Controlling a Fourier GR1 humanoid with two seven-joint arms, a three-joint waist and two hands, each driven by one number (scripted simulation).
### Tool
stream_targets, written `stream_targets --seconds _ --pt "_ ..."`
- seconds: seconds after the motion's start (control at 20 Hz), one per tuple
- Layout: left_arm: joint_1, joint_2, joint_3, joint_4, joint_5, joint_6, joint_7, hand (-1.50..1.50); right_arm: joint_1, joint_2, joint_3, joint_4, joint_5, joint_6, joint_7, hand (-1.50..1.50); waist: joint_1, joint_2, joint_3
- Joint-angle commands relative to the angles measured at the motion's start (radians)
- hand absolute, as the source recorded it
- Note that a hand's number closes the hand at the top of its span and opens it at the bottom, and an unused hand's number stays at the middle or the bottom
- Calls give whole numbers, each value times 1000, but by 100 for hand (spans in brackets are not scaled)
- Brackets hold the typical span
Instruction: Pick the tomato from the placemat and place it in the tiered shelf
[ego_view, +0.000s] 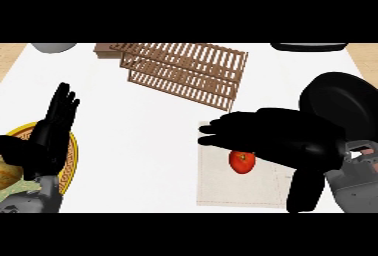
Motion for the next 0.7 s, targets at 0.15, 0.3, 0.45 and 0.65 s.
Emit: stream_targets --seconds 0.15,0.3,0.45,0.65 --pt "4 7 16 -40 -6 -16 31 0 87 34 158 -80 321 -97 22 -150 5 2 0" --pt "11 2 40 22 14 -46 -27 0 119 -20 199 -134 404 -87 29 -150 -5 1 0" --pt "53 3 14 -92 -6 -31 56 0 116 -77 188 -39 498 -116 -53 -150 6 2 0" --pt "14 -56 21 68 -33 -49 -75 0 157 -8 193 31 582 -174 -126 -150 0 4 0"
